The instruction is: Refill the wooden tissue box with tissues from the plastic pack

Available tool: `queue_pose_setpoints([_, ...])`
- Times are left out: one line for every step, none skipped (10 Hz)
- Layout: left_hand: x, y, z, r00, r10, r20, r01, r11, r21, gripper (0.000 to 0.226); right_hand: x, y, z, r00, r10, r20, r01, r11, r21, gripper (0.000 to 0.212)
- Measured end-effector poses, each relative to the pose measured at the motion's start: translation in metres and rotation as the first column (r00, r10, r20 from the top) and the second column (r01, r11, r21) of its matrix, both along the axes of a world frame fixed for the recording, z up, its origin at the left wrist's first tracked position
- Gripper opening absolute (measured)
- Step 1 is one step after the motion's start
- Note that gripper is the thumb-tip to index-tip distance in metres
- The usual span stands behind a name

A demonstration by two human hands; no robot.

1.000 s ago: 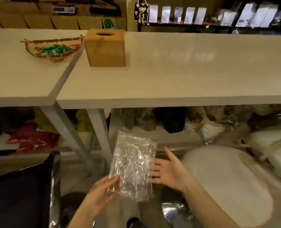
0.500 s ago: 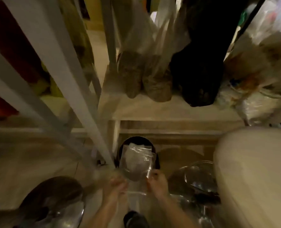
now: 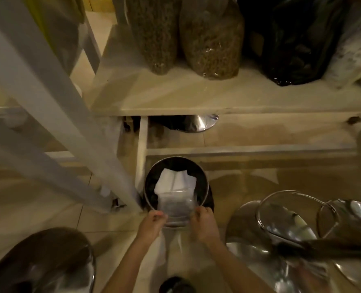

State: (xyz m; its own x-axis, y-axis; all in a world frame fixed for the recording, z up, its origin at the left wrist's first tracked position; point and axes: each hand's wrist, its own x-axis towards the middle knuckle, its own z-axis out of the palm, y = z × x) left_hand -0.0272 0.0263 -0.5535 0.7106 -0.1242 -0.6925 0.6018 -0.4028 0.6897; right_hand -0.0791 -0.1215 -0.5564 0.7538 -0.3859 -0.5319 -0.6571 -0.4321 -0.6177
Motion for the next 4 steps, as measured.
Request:
queue_pose_setpoints([-0.007, 0.002, 0.013, 0.997, -0.054, -0.052, 0.052, 0.997, -0.056, 0.025, 0.000, -0.002, 0.013, 0.999, 0.045, -0.004, -0.045, 0.999, 0.010, 0.027])
queue_pose_setpoints([-0.008, 0.004, 0.038, 0.996, -0.078, -0.032, 0.076, 0.995, -0.063, 0.043, 0.000, -0.001, 0.034, 0.995, 0.094, -0.043, -0.095, 0.995, -0.033, 0.034])
queue_pose_setpoints([-0.008, 0.008, 0.077, 0.996, -0.093, -0.001, 0.093, 0.995, -0.037, 0.044, -0.003, 0.004, 0.064, 0.980, 0.147, -0.137, -0.160, 0.983, -0.091, 0.041])
queue_pose_setpoints([-0.014, 0.013, 0.129, 0.996, -0.088, 0.030, 0.089, 0.996, -0.031, 0.046, -0.004, 0.009, 0.109, 0.972, 0.170, -0.161, -0.192, 0.973, -0.127, 0.043])
